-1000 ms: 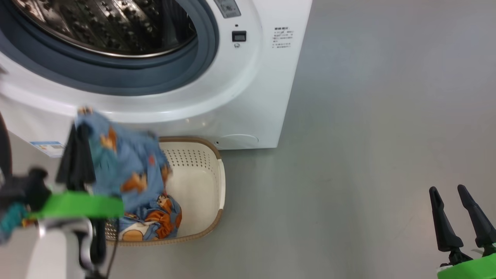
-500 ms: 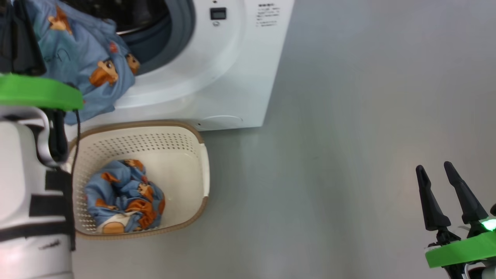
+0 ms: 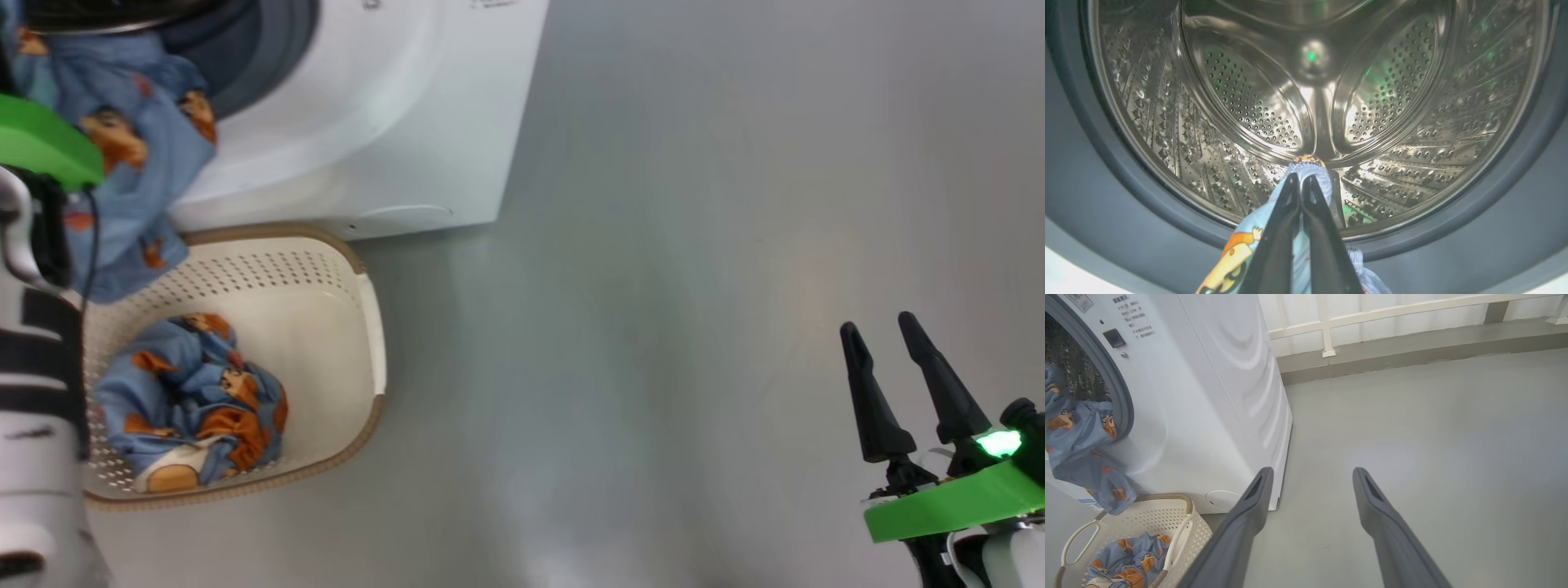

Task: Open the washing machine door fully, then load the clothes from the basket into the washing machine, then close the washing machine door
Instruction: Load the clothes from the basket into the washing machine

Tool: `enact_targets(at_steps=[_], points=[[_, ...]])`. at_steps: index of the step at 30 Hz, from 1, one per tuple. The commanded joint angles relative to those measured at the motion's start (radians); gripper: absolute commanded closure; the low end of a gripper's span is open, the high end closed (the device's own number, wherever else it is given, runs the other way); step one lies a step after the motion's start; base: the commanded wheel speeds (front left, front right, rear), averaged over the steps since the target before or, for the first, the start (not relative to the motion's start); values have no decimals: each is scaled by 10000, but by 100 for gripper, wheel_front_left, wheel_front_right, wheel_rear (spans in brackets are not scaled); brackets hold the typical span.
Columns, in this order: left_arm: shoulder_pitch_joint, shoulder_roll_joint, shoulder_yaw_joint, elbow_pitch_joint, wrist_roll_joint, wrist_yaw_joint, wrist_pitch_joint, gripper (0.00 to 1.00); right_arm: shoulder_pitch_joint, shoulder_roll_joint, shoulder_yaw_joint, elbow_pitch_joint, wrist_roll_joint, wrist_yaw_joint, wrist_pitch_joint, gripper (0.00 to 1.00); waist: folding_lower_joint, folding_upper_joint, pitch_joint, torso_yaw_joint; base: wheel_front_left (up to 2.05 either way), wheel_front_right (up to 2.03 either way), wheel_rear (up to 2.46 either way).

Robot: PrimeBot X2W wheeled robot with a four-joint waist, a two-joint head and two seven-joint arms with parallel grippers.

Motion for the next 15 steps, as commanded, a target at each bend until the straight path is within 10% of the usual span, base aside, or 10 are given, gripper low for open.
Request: enact_targets(at_steps=[1, 15], points=[[-444, 582, 178, 160, 124, 111, -53, 100, -54, -76, 233, -255, 51, 29, -48, 0, -1, -1, 390, -317, 0, 0, 0], [-2098, 1226, 161, 53, 471, 534, -53, 100, -434, -19, 449, -354, 134, 29, -48, 0, -1, -1, 1143, -601, 0, 0, 0]])
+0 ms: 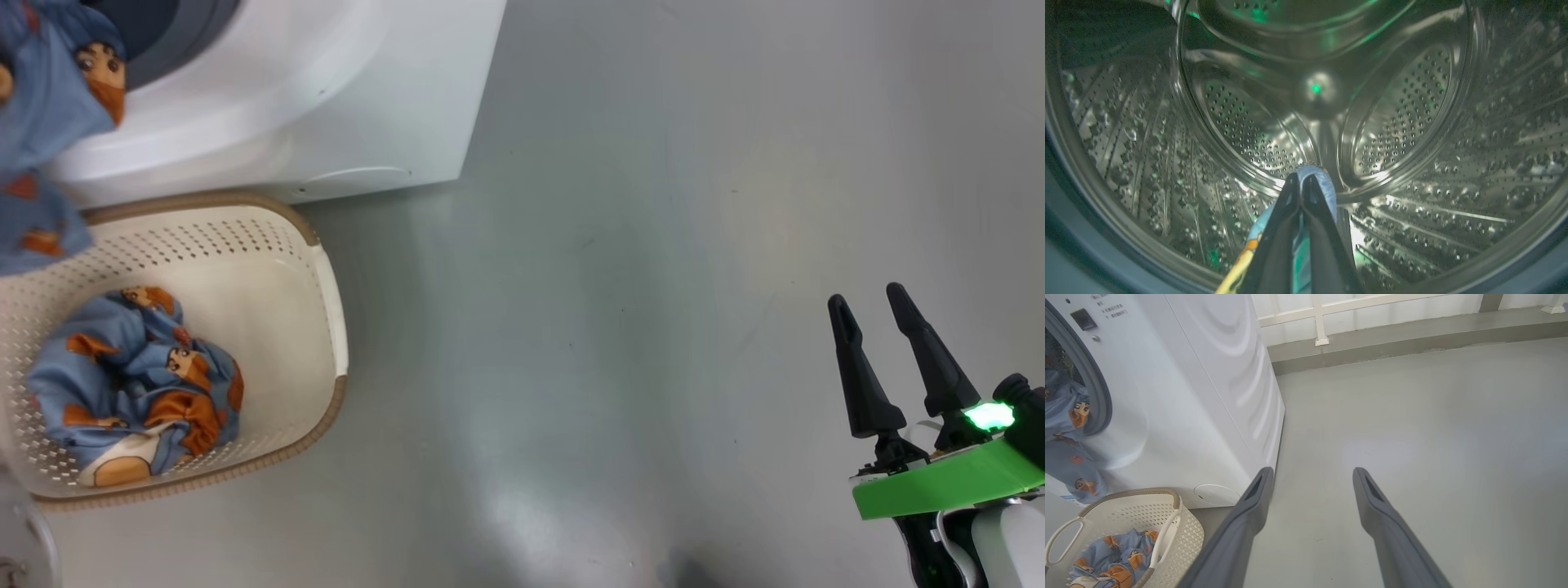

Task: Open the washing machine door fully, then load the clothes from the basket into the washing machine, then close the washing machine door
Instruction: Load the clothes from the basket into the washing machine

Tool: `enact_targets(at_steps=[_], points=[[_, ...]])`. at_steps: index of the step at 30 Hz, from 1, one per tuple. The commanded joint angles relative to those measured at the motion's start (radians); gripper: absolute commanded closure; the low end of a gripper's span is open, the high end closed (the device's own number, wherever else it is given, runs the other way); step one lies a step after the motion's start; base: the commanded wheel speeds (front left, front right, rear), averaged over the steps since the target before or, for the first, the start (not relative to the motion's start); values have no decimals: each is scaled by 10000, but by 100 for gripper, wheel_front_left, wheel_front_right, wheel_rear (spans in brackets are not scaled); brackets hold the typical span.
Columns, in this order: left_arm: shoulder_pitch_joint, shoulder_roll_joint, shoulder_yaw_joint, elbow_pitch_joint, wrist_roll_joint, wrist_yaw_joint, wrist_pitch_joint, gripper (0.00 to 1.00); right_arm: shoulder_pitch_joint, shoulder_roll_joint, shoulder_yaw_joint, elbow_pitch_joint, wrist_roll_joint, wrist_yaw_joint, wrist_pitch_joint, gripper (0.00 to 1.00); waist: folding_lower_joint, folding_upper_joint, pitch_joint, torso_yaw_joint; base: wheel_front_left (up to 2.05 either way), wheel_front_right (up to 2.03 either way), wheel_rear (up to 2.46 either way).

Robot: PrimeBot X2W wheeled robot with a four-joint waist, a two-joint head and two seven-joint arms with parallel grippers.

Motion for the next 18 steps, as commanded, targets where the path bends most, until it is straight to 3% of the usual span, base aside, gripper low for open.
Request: enact_targets(at_steps=[1, 8, 12, 14, 15, 16, 18], points=[[-208, 503, 129, -515, 78, 56, -53, 100, 63, -165, 219, -238, 101, 29, -48, 0, -1, -1, 111, -48, 0, 0, 0], [-90, 422, 388, -2437, 198, 203, -53, 100, -74, -116, 243, -283, 110, 29, -48, 0, -1, -1, 316, -66, 0, 0, 0], [279, 283, 261, -1955, 280, 58, -53, 100, -108, -101, 278, -277, 120, 29, -48, 0, -1, -1, 318, -40, 0, 0, 0], [326, 282, 105, -1374, 385, -8, -53, 53, -100, -98, 304, -271, 122, 29, -48, 0, -1, -1, 298, -22, 0, 0, 0], [316, 280, 66, -1144, 407, -19, -53, 24, -95, -99, 317, -268, 124, 29, -48, 0, -1, -1, 286, -16, 0, 0, 0], [294, 254, 74, -915, 377, -19, -53, 0, -88, -103, 324, -265, 127, 29, -48, 0, -1, -1, 272, -8, 0, 0, 0], [200, 301, 61, -656, 367, -47, -53, 0, -81, -112, 335, -263, 136, 29, -48, 0, -1, -1, 264, 1, 0, 0, 0]])
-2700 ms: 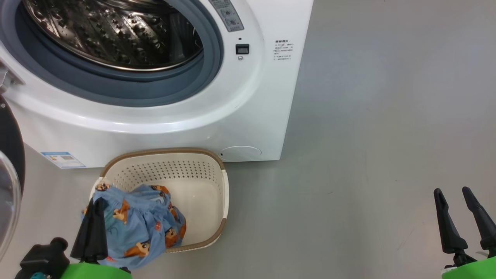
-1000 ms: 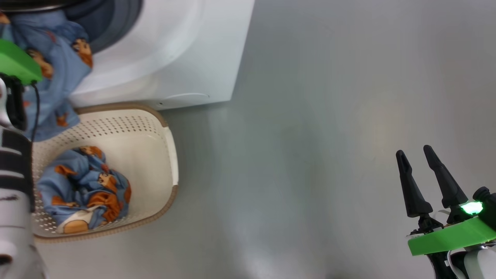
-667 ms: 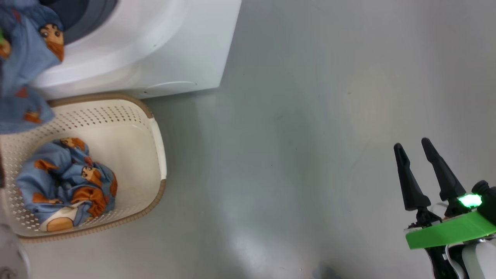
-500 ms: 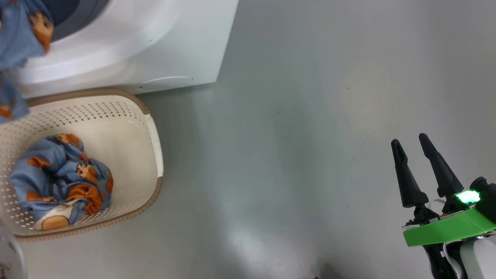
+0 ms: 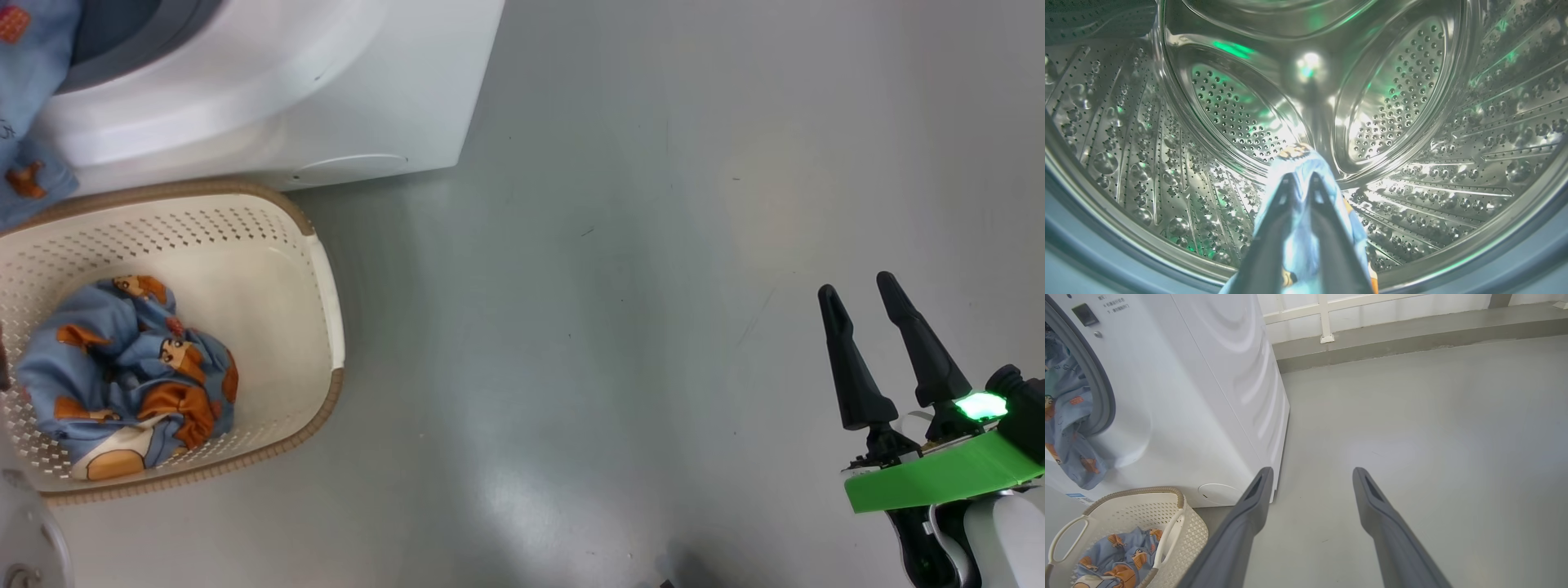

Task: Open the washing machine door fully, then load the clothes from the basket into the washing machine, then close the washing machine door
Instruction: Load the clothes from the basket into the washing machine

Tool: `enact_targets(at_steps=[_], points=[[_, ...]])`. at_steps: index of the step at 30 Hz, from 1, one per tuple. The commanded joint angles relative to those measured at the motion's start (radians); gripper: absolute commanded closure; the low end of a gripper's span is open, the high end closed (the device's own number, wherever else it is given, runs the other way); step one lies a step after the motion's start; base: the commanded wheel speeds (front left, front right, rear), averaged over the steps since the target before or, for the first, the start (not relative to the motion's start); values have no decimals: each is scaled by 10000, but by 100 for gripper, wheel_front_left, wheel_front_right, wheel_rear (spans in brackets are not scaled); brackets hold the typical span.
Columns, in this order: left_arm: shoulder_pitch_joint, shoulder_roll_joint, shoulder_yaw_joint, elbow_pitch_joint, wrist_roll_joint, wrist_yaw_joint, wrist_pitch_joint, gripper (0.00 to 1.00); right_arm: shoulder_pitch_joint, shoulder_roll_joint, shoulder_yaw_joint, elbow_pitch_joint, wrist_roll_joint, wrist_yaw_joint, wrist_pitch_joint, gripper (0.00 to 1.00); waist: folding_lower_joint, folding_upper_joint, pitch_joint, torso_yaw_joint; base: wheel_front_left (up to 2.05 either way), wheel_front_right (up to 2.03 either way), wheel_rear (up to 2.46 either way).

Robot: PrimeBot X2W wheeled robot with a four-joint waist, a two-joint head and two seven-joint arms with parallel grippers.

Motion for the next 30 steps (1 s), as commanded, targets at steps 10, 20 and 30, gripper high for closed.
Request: enact_targets(at_steps=[10, 20, 30], points=[[136, 240, 118, 232, -173, -177, -51, 0, 157, -198, 181, -206, 97, 29, -48, 0, 0, 0, -123, 180, 0, 0, 0], [1081, -144, 105, -239, -210, -275, -51, 0, 208, -315, 176, -251, 54, 29, -48, 0, 0, 0, -270, 451, 0, 0, 0], [2983, -881, 437, -1974, -508, -415, -51, 0, 299, -491, -87, -328, 9, 29, -48, 0, 0, 0, -404, 874, 0, 0, 0]])
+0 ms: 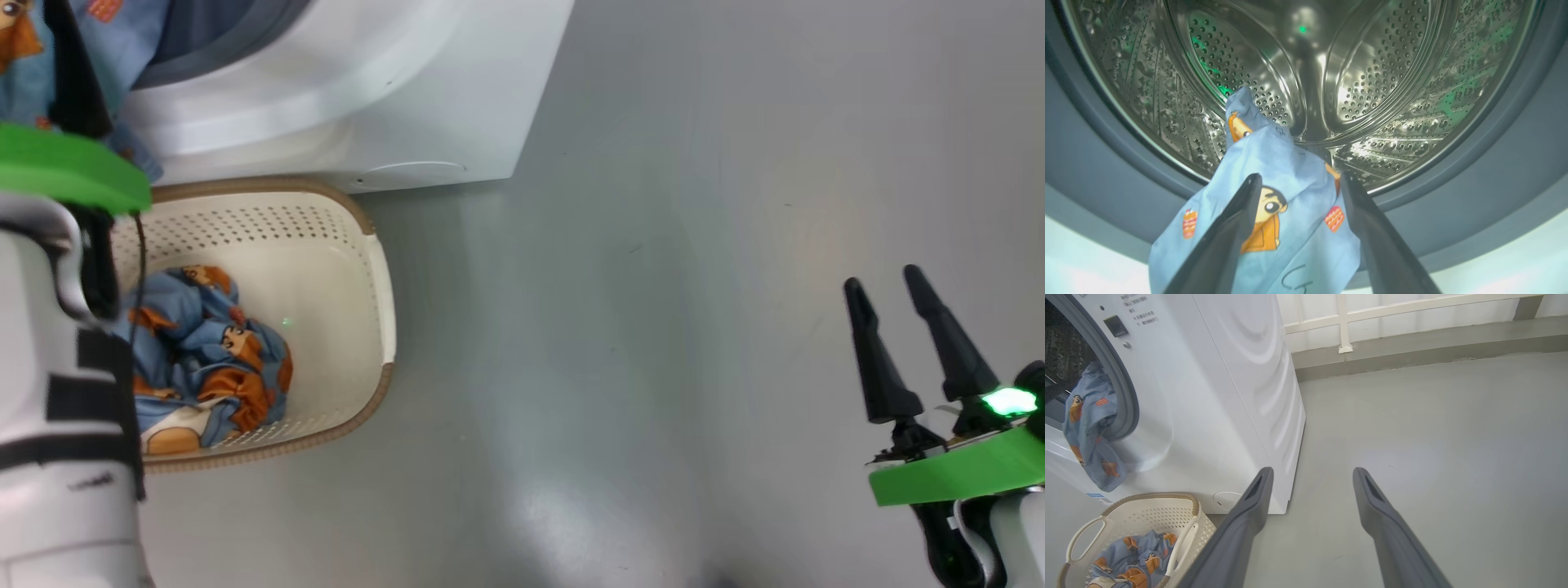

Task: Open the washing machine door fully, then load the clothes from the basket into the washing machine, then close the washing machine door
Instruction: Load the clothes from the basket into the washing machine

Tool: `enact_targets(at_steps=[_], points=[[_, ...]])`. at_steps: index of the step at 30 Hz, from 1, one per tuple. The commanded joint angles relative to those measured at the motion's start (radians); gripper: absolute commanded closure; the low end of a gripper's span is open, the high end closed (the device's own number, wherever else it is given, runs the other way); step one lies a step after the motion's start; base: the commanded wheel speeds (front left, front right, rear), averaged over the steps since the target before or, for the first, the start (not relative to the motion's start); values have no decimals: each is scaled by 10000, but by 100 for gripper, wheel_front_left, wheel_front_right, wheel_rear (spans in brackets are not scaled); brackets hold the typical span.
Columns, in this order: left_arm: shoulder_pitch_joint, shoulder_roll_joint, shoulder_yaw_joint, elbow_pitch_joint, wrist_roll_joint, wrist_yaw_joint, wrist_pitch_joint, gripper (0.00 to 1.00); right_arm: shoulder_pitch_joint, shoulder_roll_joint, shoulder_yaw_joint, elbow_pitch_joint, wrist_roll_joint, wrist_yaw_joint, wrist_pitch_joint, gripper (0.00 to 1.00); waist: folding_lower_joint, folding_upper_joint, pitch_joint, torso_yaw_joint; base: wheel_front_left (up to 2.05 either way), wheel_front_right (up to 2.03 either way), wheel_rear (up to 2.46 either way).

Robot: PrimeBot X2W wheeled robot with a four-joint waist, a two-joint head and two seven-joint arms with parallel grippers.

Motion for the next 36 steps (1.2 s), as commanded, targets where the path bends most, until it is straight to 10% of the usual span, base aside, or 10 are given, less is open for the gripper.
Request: enact_targets(at_steps=[1, 20, 36], points=[[494, 265, 222, -480, -69, -39, -51, 0, 304, -224, 40, -259, -4, 29, -48, 0, 0, 0, -18, 137, 0, 0, 0], [4797, -522, 207, -3942, -385, -122, -51, 0, 724, -397, -735, -450, -65, 29, -48, 0, 0, 0, -195, 812, 0, 0, 0], [6562, -533, -783, -5727, -834, 744, -51, 0, 720, -424, -701, -433, -55, 29, -48, 0, 0, 0, -285, 792, 0, 0, 0]])
